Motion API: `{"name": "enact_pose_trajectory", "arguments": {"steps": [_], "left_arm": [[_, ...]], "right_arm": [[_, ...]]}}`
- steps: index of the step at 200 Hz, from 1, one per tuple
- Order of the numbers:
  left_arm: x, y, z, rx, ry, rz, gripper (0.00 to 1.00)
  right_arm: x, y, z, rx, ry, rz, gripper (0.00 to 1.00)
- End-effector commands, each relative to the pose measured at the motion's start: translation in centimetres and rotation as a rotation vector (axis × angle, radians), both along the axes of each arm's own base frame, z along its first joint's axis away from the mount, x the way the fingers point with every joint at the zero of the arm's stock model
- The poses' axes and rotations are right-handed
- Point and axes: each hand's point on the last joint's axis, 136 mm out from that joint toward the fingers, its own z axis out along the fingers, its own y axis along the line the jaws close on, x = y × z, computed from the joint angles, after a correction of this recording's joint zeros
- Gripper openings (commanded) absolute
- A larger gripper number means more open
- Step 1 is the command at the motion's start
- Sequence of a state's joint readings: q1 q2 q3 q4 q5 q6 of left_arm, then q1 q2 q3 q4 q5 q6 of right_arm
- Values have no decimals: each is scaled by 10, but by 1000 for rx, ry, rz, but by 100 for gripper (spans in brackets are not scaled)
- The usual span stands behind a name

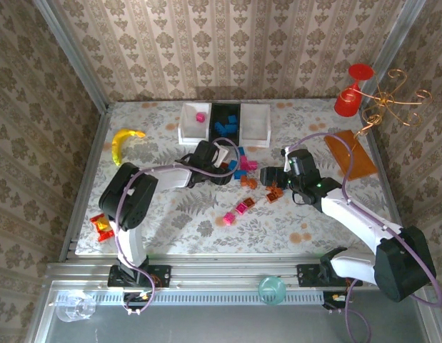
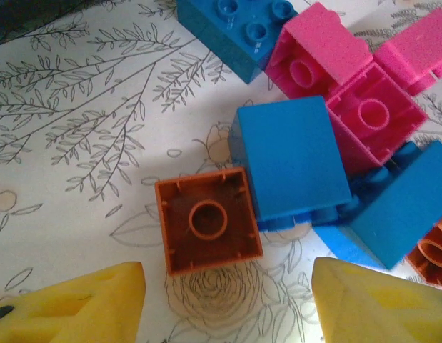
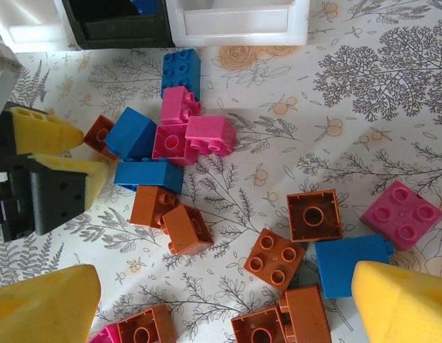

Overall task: Sort the legos into containers by color
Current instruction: Pick up the lego from the center of the table, then place the lego in the container.

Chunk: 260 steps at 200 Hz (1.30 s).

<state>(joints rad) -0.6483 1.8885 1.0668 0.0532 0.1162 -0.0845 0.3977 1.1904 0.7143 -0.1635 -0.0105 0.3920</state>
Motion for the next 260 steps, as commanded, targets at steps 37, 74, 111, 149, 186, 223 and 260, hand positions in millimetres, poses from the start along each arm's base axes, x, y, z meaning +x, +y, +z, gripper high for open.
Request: {"name": "enact_pose_trajectory", "arguments": {"steps": [37,74,111,149,186,223,260], "left_arm": [[18,-9,-3,-20,-33,2,54],[21,-8,-6,-57,-35,22,44],[16,5,4,-68,-74,57,36],[3,24,51,-146,-175,116,31],[16,-9,89,-226,-208,41,30],[54,-48,103,-233,-242,3,30],[98,-85,103,-222,-246,-32,31]], "right_arm": [[-3,-3,6,-13,-19,-1,93],[-4,-3,8,-13,-18,-3,93],[-4,-4,10,-27,-13,3,93],[-2,-6,13,-38,-30,-4,93],[4,-9,12,-32,-56,-34,93],[9,-22,18,5,-116,-145,93],[13,-26,27,48,-175,-190,94]]}}
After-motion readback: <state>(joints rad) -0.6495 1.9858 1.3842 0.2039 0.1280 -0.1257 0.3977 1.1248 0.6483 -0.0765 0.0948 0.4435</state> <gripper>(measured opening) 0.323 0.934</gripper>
